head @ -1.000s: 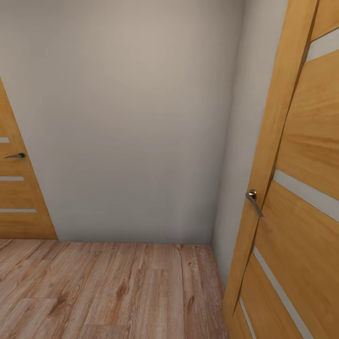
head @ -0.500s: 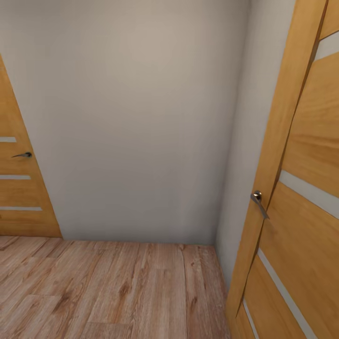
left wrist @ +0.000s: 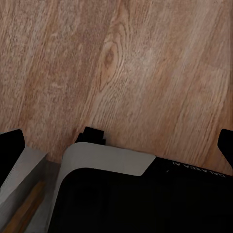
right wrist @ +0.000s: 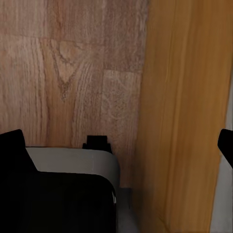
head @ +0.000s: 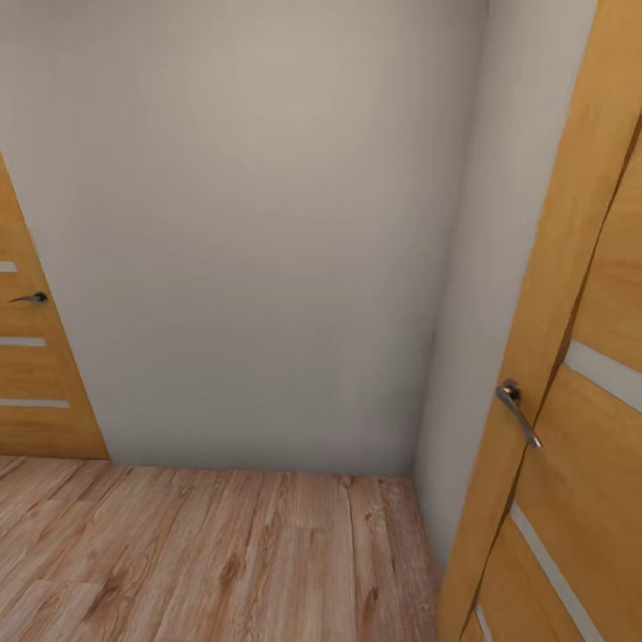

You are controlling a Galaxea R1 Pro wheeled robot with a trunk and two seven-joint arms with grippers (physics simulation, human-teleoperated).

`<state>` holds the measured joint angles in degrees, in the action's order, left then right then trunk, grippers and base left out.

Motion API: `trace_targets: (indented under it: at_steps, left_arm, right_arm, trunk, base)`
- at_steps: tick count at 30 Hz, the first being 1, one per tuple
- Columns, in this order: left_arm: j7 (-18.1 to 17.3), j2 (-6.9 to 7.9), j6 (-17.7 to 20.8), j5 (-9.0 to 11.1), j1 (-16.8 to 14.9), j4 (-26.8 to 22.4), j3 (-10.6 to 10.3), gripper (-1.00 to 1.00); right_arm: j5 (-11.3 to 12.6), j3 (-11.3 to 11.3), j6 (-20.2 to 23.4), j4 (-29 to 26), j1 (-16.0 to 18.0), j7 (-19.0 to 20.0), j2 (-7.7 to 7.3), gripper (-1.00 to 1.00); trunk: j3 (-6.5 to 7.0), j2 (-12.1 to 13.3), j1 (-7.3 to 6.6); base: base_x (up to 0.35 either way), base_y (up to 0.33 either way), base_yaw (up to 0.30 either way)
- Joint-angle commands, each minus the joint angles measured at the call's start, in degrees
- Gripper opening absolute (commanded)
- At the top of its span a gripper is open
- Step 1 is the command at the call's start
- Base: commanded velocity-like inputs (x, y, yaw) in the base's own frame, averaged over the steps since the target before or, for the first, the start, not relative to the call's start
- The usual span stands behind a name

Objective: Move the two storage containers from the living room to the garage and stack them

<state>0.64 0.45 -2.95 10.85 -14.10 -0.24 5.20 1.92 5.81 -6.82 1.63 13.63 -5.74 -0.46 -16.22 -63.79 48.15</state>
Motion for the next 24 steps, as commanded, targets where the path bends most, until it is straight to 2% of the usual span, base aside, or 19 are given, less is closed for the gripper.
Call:
trace_targets:
  at_steps: [1,24]
  left_arm:
    - [0.1,-0.01,-0.2,0.0,-0.1,0.1,0.4,1.00]
    - [0.1,0.08,-0.1,0.0,-0.1,0.1,0.4,1.00]
  right_arm:
    - [0.2,0.5,-0.3,0.2,0.1,-0.1,-0.01,1.00]
    - [0.2,0.5,-0.3,0.1,0.1,-0.2,-0.07,1.00]
  trunk:
    - [-0.07,0.0,0.03]
    - [-0.07,0.0,0.03]
  base:
    - [0.318,0.000,0.139]
    - [0.319,0.000,0.257]
